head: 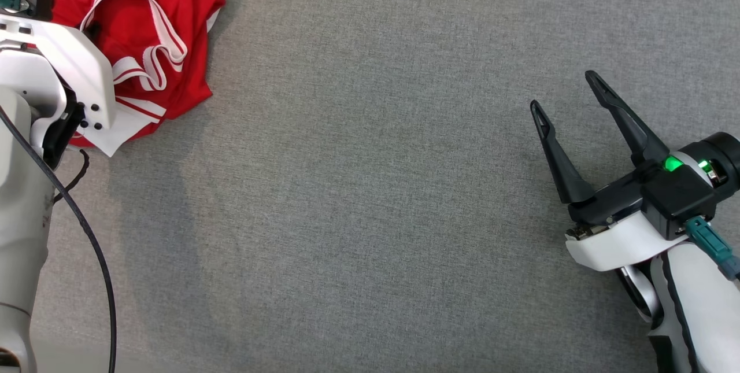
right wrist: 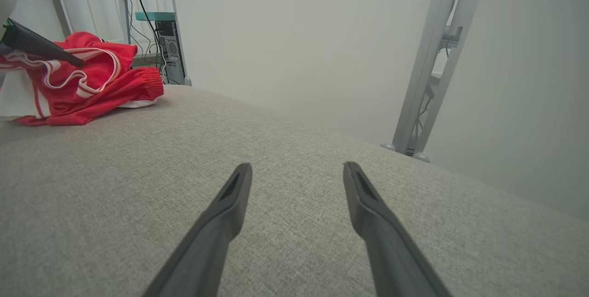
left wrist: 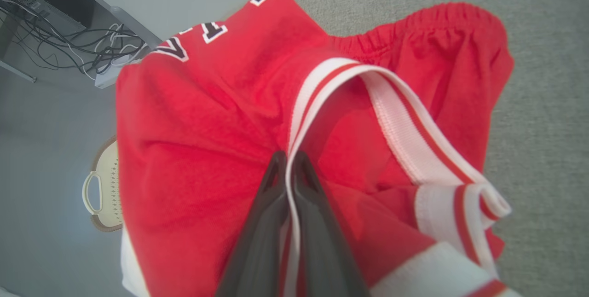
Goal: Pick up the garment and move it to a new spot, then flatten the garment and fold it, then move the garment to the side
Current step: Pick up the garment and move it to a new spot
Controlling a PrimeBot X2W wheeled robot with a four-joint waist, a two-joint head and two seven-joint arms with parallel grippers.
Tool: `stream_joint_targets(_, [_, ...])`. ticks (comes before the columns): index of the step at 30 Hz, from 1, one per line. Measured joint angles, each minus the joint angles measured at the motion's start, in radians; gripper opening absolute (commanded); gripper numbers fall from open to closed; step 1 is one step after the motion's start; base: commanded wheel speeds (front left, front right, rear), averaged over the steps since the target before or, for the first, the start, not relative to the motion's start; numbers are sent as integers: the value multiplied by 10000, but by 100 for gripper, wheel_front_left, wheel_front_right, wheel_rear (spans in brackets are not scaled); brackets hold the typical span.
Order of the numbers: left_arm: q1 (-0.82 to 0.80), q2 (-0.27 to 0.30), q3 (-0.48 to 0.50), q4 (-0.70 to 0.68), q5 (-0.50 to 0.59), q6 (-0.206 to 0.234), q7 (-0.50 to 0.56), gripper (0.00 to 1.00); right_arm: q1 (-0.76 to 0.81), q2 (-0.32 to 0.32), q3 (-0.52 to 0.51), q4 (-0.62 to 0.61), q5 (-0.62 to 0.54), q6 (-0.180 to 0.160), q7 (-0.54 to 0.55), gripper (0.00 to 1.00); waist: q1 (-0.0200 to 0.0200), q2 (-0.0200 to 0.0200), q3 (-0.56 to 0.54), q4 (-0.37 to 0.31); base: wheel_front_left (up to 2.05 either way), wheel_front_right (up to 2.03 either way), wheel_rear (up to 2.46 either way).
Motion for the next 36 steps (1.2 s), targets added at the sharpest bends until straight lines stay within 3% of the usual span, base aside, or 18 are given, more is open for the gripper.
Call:
stream_joint_targets(7, [-39, 10, -242, 178, 410, 366, -1287, 0, 7, 226, 79, 349, 2, 0, -17, 100, 0, 0, -483, 32, 0, 0, 0])
stream_joint_targets(16, [-52, 92, 121, -276, 575, 1434, -4157, 0, 199, 685, 56, 746, 81, 0, -58, 100, 0, 0, -1618, -150, 0, 0, 0])
stream_joint_targets(20, [-49, -63, 272, -826, 466, 1616, -4964, 0, 492, 926, 56, 930, 228, 0, -58, 100, 0, 0, -2217, -292, 0, 0, 0])
stream_joint_targets(28, [199, -343, 182, -2493, 318, 1641, -5195, 0, 712, 1244, -27, 1116, 270, 0, -59, 100, 0, 0, -3188, -714, 0, 0, 0])
stream_joint_targets(36, [739, -836, -529, -4811, 155, 1524, -3843, 0, 724, 1538, -604, 1081, 192, 0, -75, 100, 0, 1, -3796, -1589, 0, 0, 0])
